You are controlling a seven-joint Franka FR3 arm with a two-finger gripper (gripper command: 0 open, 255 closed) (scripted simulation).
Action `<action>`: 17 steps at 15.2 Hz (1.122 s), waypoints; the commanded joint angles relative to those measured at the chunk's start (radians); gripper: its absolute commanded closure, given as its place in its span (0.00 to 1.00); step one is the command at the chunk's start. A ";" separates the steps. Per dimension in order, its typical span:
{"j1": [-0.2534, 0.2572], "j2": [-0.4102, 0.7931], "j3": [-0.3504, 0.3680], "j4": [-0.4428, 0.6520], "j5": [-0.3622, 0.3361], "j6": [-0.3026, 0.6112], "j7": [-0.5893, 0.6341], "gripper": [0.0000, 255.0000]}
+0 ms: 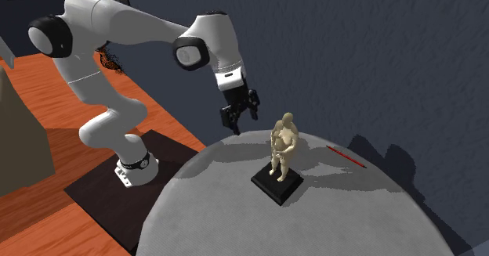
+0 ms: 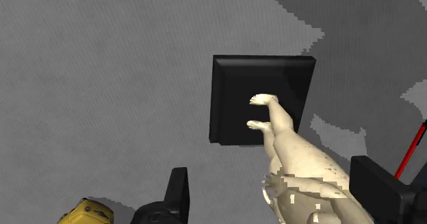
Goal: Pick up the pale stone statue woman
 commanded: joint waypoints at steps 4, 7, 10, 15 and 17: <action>-0.011 0.142 0.066 0.124 -0.097 0.101 0.105 0.00; -0.012 0.196 0.088 0.165 -0.147 0.139 0.152 0.00; -0.012 0.202 0.089 0.131 -0.154 0.178 0.162 0.00; -0.013 0.211 0.091 0.092 -0.166 0.224 0.175 0.00; -0.013 0.210 0.091 0.090 -0.166 0.225 0.176 1.00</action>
